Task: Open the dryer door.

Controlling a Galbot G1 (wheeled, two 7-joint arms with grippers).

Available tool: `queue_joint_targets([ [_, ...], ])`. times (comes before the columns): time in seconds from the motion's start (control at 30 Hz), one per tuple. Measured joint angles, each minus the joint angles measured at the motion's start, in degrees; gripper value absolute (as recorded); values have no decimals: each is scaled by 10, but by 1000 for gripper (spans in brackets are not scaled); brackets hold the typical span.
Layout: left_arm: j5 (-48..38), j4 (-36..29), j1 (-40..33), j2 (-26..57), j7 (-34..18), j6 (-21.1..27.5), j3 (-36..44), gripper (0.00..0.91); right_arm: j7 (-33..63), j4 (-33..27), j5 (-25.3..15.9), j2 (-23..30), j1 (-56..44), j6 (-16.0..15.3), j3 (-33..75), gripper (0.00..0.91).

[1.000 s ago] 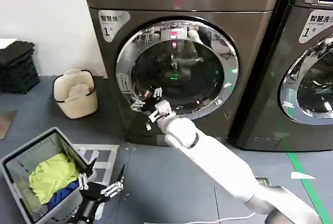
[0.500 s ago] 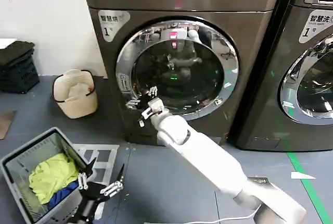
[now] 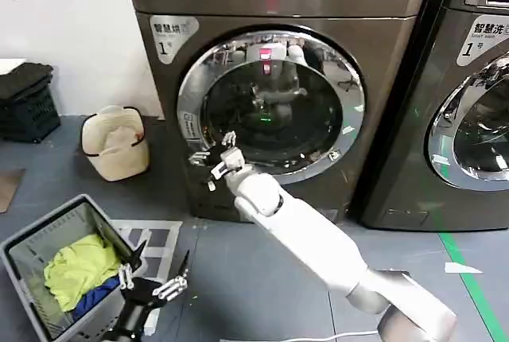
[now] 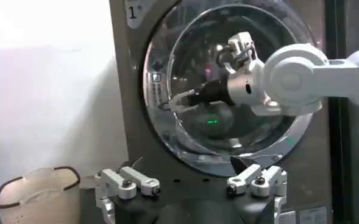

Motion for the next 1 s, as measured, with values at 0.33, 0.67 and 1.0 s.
queue_joint_targets([
  [0.33, 0, 0, 0, 0, 0, 0, 1, 907, -7, -28, -5, 11, 10, 10, 0, 907],
  [0.67, -1, 0, 0, 0, 0, 0, 0, 907, -10, -56, -13, 31, 20, 15, 4, 907],
  [1.0, -3, 0, 2, 0, 0, -2, 0, 907, -12, -73, -13, 44, 27, 15, 9, 907],
])
